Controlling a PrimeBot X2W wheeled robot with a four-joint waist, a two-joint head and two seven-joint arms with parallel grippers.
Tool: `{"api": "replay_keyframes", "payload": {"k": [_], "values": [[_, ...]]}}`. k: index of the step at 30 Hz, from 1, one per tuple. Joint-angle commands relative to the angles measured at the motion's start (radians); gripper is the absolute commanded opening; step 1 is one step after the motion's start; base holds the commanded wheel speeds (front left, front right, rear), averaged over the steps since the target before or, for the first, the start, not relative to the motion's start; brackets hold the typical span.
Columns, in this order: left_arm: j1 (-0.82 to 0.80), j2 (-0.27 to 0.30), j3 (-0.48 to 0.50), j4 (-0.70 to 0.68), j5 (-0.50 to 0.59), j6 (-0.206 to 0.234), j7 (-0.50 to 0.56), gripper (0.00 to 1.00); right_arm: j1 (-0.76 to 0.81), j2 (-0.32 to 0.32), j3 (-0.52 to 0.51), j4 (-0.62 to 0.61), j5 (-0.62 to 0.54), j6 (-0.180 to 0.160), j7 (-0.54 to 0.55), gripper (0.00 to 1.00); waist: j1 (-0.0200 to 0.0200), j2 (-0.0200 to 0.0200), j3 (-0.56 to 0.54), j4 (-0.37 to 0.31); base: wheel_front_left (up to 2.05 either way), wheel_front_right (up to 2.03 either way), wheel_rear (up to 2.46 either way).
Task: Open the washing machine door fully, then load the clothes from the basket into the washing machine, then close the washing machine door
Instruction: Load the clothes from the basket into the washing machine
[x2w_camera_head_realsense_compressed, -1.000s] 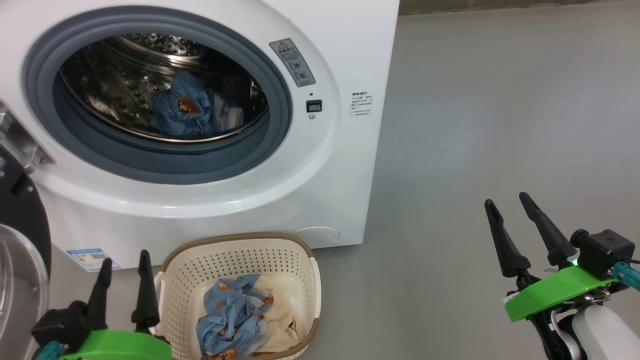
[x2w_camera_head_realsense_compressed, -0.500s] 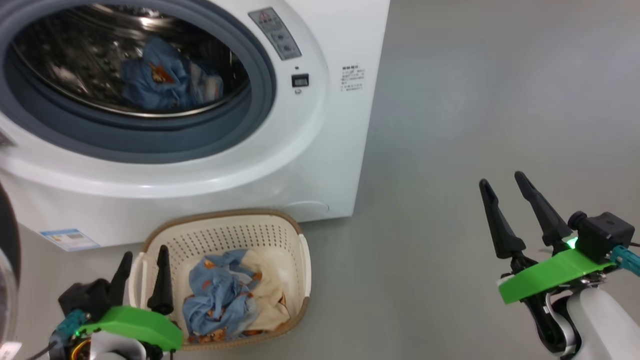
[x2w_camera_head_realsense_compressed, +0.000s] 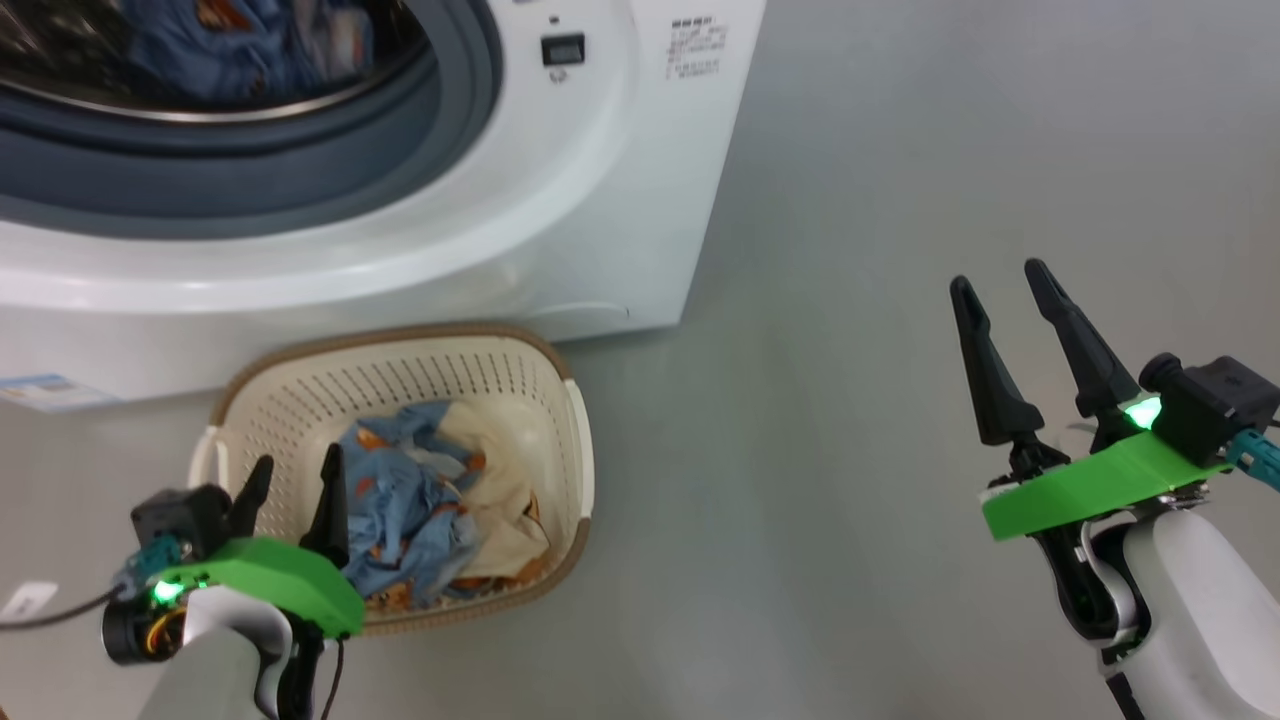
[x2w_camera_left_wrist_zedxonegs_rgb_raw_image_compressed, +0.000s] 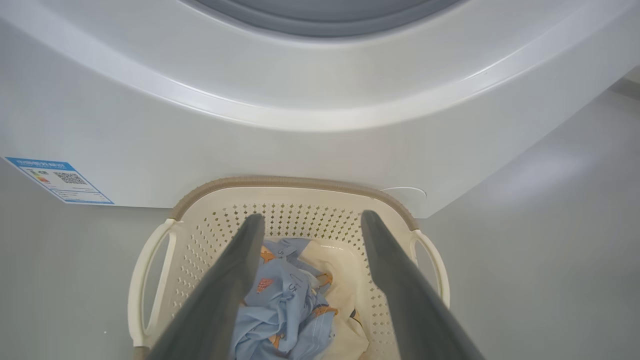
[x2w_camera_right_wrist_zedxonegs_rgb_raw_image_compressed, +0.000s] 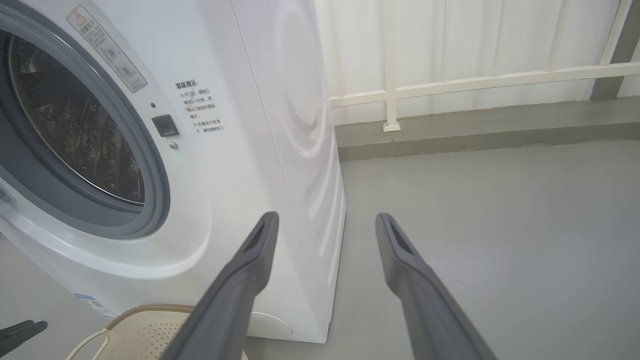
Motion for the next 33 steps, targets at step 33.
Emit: {"api": "replay_keyframes", "payload": {"k": [33], "values": [[-0.369,0.162,-0.206,0.359,-0.146,-0.005,0.193,1.00,-0.144,0.104,0.021,-0.081,-0.036,0.005,-0.008,1.00,0.0000,0.0000,0.442,-0.147,0.00,0.00,0.00]]}}
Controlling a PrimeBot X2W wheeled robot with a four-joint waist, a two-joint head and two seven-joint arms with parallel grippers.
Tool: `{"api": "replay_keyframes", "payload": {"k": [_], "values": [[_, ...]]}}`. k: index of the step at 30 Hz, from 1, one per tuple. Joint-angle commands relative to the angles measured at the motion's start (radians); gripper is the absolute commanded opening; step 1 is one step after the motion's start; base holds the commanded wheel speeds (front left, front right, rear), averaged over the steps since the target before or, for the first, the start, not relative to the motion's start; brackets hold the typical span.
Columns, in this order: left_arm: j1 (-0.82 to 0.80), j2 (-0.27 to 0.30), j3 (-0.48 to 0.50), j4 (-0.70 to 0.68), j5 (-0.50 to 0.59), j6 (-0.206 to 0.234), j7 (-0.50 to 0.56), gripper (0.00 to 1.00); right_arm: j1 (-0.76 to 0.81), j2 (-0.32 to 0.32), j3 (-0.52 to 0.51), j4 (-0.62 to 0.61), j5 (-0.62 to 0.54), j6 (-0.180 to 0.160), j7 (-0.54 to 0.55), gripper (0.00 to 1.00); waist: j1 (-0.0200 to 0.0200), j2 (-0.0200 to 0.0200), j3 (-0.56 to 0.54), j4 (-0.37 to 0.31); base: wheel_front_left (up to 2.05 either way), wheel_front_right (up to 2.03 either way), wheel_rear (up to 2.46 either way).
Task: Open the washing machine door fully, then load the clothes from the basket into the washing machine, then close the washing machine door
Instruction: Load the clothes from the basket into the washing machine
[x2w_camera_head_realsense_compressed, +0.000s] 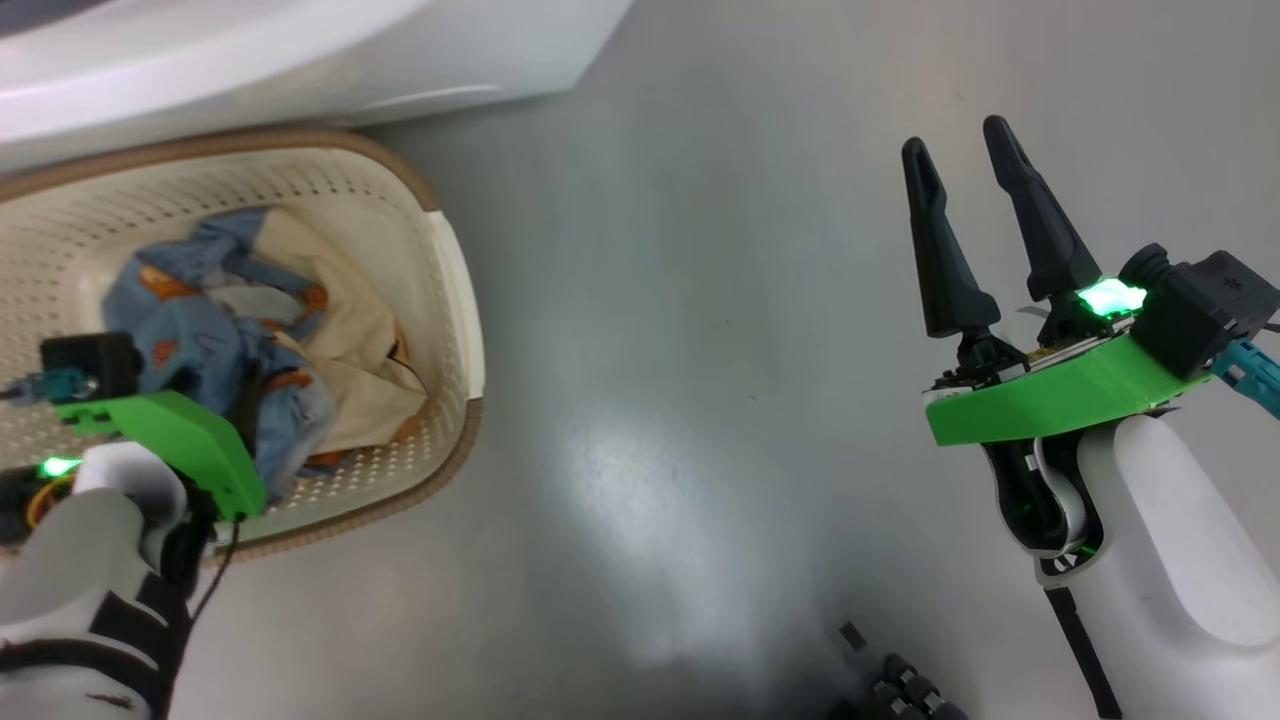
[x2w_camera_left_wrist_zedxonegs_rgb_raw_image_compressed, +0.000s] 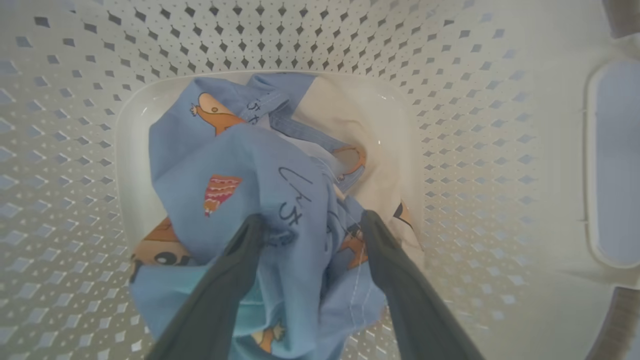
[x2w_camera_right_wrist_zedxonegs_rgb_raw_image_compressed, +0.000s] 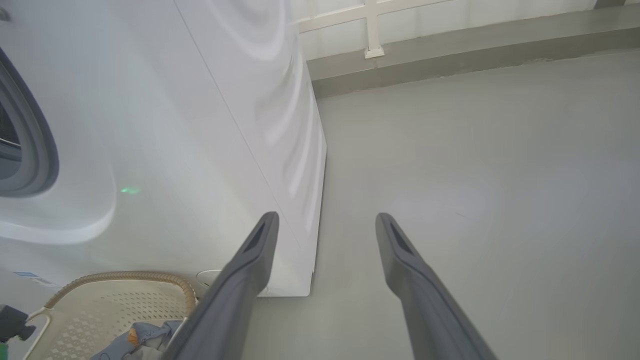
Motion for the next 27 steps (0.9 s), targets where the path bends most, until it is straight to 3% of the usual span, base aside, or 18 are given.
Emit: {"api": "replay_keyframes", "payload": {"k": [1,13,20,21,22,23,27], "values": [[0.005,0.042,0.016,0.000,-0.008,-0.003,-0.001,1.00,0.015,0.000,0.018,-0.024,-0.010,0.005,-0.008,1.00,0.0000,0.0000,0.036,-0.030,0.00,0.00,0.00],[-0.067,0.076,0.008,0.039,-0.019,0.004,0.045,1.00,0.003,0.016,0.019,-0.048,-0.018,0.005,-0.008,1.00,0.0000,0.0000,0.120,-0.068,0.00,0.00,0.00],[-0.100,0.084,-0.012,0.047,-0.015,0.013,0.126,1.00,-0.003,0.016,0.030,-0.046,-0.015,0.005,-0.008,1.00,0.0000,0.0000,0.144,-0.079,0.00,0.00,0.00],[-0.102,0.085,-0.012,0.048,-0.016,0.016,0.131,0.54,-0.003,0.015,0.029,-0.046,-0.014,0.005,-0.008,1.00,0.0000,0.0000,0.145,-0.080,0.00,0.00,0.00],[-0.103,0.086,-0.012,0.048,-0.018,0.018,0.136,0.35,-0.003,0.014,0.028,-0.046,-0.013,0.005,-0.008,1.00,0.0000,0.0000,0.146,-0.082,0.00,0.00,0.00],[-0.104,0.087,-0.012,0.049,-0.019,0.020,0.138,0.00,-0.003,0.014,0.027,-0.046,-0.013,0.005,-0.008,1.00,0.0000,0.0000,0.146,-0.084,0.00,0.00,0.00],[-0.107,0.087,-0.010,0.050,-0.025,0.019,0.104,0.00,-0.005,0.020,0.025,-0.045,-0.016,0.005,-0.008,1.00,0.0000,0.0000,0.141,-0.083,0.00,0.00,0.00]]}}
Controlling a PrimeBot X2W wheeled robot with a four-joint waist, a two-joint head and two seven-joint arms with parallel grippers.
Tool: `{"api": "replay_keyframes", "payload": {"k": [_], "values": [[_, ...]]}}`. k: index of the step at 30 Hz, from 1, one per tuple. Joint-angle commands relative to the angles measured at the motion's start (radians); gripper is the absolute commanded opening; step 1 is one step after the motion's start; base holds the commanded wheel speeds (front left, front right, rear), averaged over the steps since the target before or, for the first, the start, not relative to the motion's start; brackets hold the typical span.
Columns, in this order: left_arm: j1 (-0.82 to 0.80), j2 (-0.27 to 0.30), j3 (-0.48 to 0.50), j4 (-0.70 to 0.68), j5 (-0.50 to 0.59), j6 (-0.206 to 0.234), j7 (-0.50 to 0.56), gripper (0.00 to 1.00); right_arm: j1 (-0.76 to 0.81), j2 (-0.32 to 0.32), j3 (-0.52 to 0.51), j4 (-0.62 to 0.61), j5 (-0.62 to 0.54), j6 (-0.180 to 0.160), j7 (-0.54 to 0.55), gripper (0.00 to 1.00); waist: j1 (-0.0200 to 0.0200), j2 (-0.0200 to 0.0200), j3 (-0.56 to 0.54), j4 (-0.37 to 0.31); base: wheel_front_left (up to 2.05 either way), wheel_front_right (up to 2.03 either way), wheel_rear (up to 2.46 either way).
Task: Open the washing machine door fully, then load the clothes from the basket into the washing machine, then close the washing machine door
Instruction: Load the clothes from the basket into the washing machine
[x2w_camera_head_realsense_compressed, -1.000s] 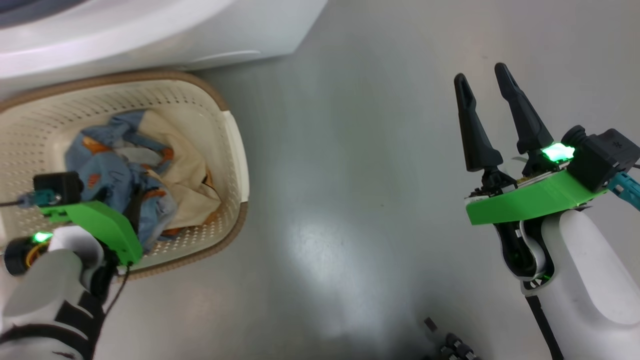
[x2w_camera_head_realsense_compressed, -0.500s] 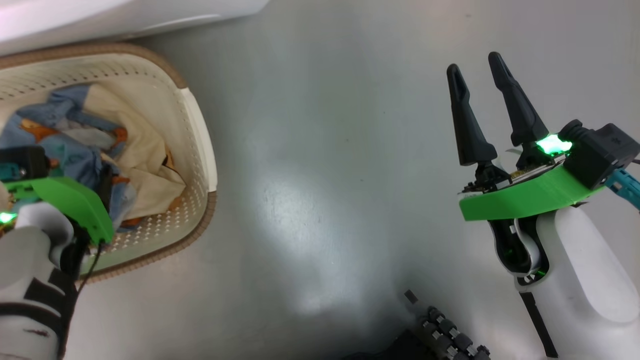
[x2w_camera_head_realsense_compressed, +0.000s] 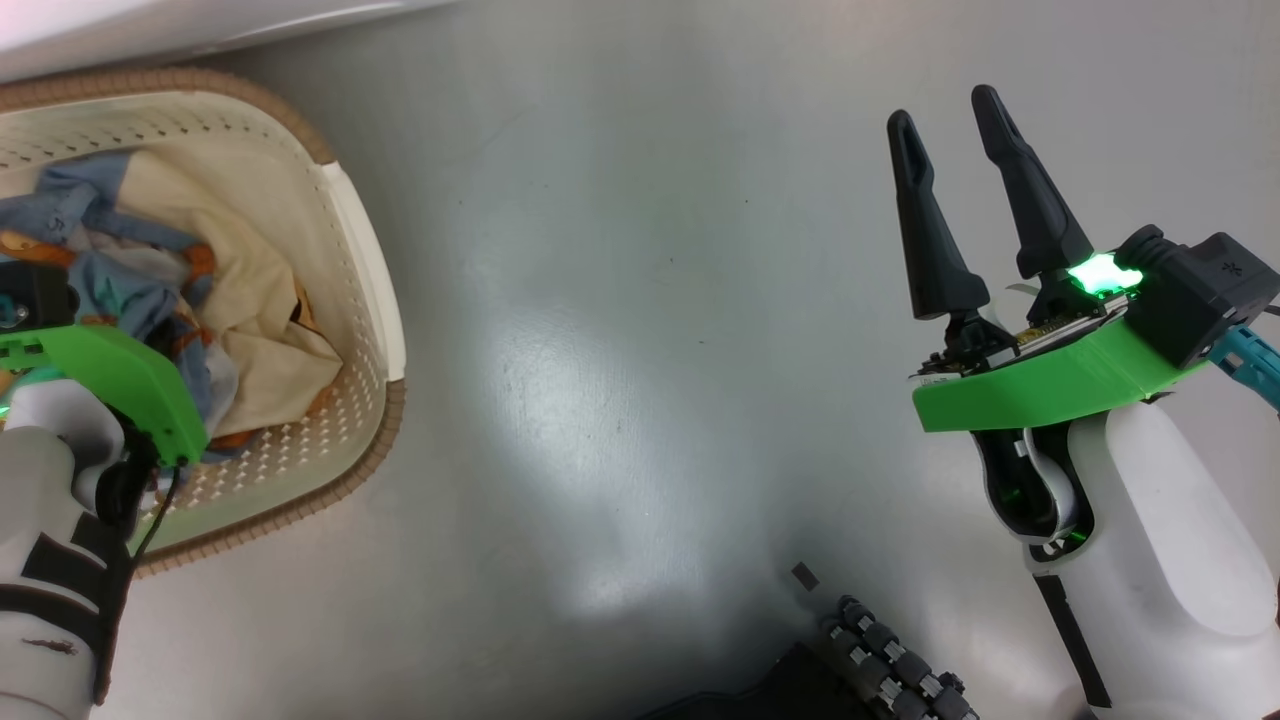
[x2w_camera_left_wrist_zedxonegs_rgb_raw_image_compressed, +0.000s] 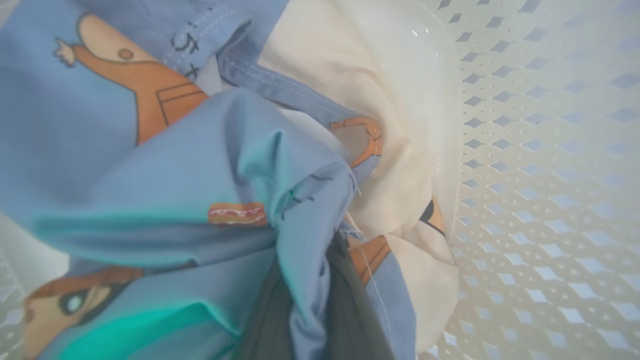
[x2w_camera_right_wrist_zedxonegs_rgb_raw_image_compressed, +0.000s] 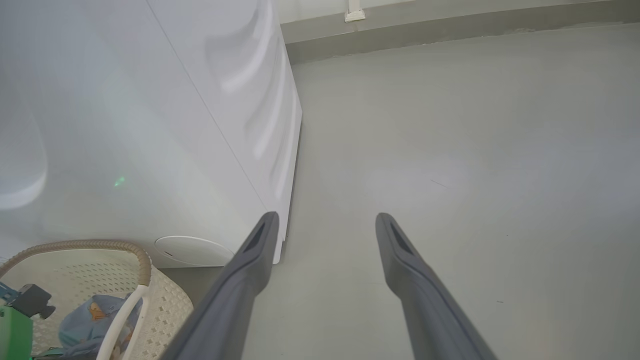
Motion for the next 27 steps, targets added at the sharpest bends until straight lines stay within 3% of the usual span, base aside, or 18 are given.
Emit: {"api": "replay_keyframes", "payload": {"k": [1,14,27], "values": [[0.016,0.032,0.016,-0.003,-0.012,0.003,-0.022,0.00,0.022,0.003,0.017,-0.019,0.002,0.005,-0.008,1.00,0.0000,0.0000,-0.007,0.004,0.00,0.00,0.00],[0.115,-0.037,0.007,-0.031,-0.068,-0.017,-0.175,0.00,0.025,-0.011,0.019,0.002,0.007,0.005,-0.008,1.00,0.0000,0.0000,-0.154,0.054,0.00,0.00,0.00],[0.229,-0.049,-0.057,-0.155,-0.164,-0.017,-0.263,0.00,0.066,-0.035,0.023,0.037,0.022,0.005,-0.008,1.00,0.0000,0.0000,-0.334,0.102,0.00,0.00,0.00]]}}
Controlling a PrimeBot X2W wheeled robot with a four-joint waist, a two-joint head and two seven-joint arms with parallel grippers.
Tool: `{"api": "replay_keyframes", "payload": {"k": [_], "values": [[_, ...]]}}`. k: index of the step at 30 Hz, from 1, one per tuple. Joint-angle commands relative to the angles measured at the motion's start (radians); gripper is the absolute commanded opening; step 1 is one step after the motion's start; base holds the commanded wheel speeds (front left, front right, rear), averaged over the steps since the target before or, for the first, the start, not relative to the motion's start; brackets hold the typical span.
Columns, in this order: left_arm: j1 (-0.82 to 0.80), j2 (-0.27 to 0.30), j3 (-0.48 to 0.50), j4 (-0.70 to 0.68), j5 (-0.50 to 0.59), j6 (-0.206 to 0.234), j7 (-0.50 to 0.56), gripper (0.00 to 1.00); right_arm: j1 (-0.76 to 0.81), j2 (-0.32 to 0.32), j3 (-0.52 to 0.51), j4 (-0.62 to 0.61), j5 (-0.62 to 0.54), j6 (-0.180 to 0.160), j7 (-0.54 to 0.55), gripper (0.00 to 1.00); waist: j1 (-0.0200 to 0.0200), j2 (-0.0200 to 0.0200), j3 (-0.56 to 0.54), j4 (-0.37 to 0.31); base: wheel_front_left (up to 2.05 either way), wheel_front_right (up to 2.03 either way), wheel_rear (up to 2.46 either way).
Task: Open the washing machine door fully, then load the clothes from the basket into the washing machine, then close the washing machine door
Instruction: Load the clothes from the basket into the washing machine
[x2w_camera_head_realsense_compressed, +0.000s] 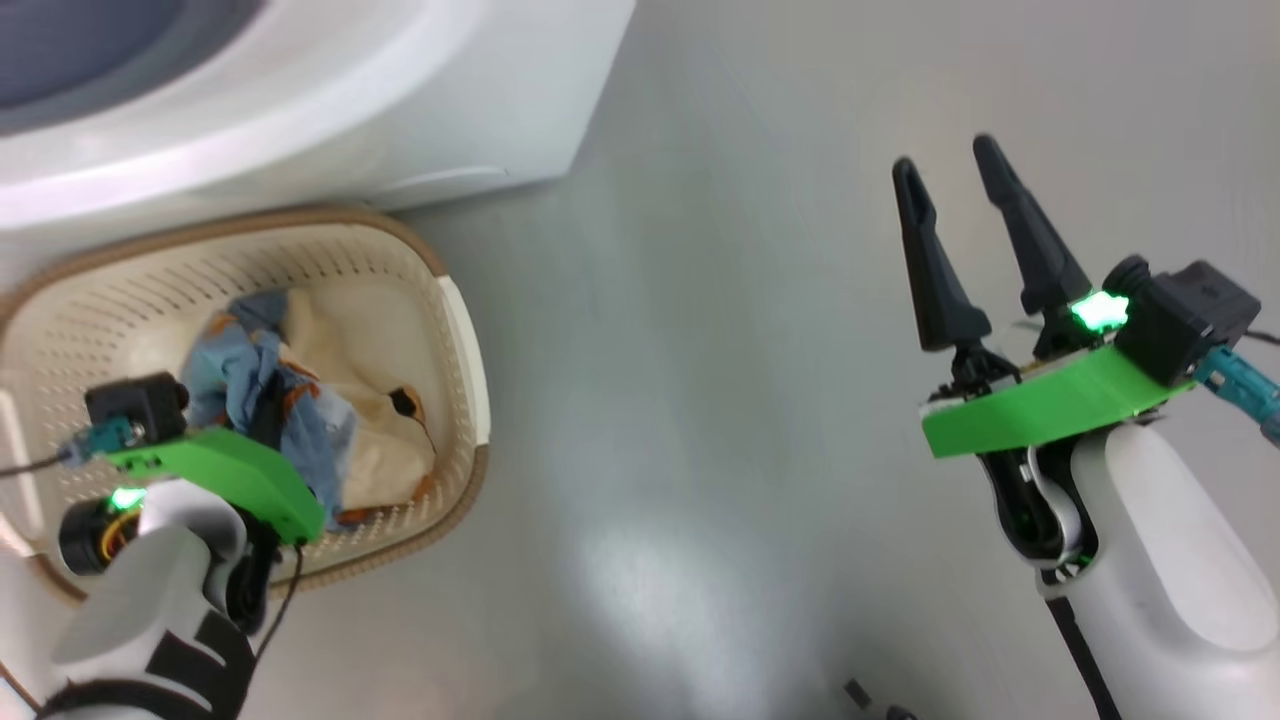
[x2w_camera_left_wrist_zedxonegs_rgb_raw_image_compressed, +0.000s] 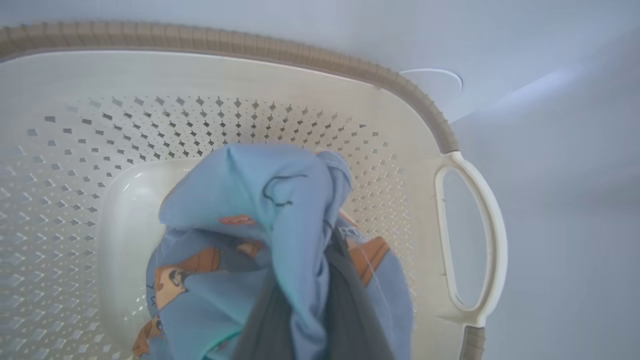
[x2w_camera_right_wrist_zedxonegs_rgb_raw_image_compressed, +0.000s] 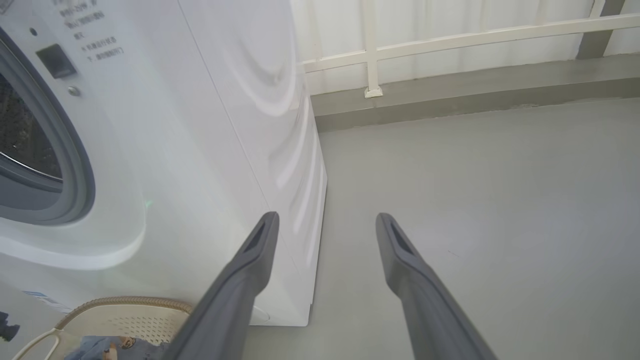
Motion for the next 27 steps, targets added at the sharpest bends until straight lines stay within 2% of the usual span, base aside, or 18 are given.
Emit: {"api": "replay_keyframes", "payload": {"k": [1,13,27], "values": [[0.039,0.033,0.011,-0.021,-0.011,-0.005,-0.018,0.00,0.043,-0.012,0.014,-0.015,0.014,0.005,-0.008,1.00,0.0000,-0.0001,-0.078,0.030,0.00,0.00,0.00],[0.154,0.034,-0.039,-0.191,-0.082,-0.005,-0.070,0.00,0.108,-0.051,0.010,0.016,0.029,0.005,-0.008,1.00,0.0000,-0.0001,-0.255,0.092,0.00,0.00,0.00],[0.305,0.028,0.138,-0.497,0.090,-0.005,-0.071,0.00,0.176,-0.099,0.017,0.043,0.044,0.005,-0.008,1.00,0.0000,-0.0001,-0.408,0.172,0.00,0.00,0.00]]}}
